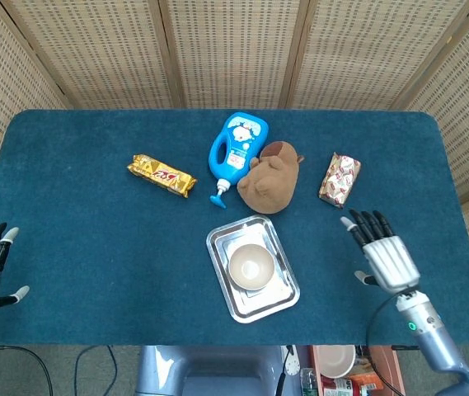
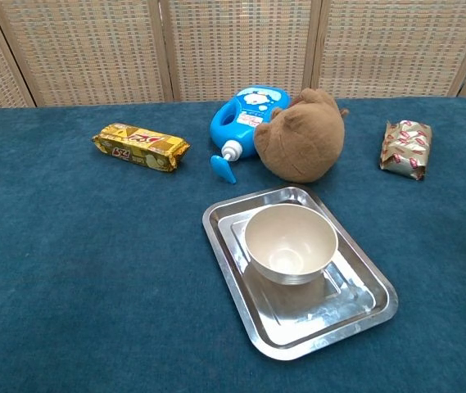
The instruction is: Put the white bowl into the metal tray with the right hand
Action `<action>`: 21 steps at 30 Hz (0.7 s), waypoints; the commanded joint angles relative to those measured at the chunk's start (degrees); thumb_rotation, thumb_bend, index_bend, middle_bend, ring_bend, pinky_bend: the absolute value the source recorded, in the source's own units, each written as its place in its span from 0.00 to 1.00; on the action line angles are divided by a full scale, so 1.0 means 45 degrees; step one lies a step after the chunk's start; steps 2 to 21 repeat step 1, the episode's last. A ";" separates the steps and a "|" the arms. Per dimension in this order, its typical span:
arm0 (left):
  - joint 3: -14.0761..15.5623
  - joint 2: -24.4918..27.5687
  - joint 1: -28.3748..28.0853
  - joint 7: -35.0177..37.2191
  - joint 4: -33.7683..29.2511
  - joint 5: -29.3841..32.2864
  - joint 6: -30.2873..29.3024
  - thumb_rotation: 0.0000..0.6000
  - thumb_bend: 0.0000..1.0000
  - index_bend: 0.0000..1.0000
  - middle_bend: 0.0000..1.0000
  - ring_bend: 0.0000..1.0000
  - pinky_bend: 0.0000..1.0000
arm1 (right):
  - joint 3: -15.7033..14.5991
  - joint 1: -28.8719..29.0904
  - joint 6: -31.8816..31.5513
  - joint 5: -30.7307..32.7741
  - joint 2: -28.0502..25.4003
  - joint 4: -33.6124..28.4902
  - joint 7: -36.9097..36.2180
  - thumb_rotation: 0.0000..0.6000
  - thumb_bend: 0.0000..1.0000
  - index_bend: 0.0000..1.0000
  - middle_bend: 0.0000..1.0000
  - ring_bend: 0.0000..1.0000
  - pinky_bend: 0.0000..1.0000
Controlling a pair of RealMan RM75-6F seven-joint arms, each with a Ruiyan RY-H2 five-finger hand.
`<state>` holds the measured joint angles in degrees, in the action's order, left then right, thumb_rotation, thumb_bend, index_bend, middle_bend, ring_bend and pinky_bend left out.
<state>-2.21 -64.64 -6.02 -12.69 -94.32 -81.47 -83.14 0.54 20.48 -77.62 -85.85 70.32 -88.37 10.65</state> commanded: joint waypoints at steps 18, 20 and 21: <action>0.0090 -0.0001 0.0091 0.0086 0.0004 -0.0226 -0.0174 1.00 0.00 0.00 0.00 0.00 0.00 | -0.0231 -0.1258 -0.1658 -0.0206 0.0355 0.0810 -0.0773 1.00 0.00 0.00 0.00 0.00 0.00; 0.0090 -0.0001 0.0091 0.0086 0.0004 -0.0226 -0.0174 1.00 0.00 0.00 0.00 0.00 0.00 | -0.0231 -0.1258 -0.1658 -0.0206 0.0355 0.0810 -0.0773 1.00 0.00 0.00 0.00 0.00 0.00; 0.0090 -0.0001 0.0091 0.0086 0.0004 -0.0226 -0.0174 1.00 0.00 0.00 0.00 0.00 0.00 | -0.0231 -0.1258 -0.1658 -0.0206 0.0355 0.0810 -0.0773 1.00 0.00 0.00 0.00 0.00 0.00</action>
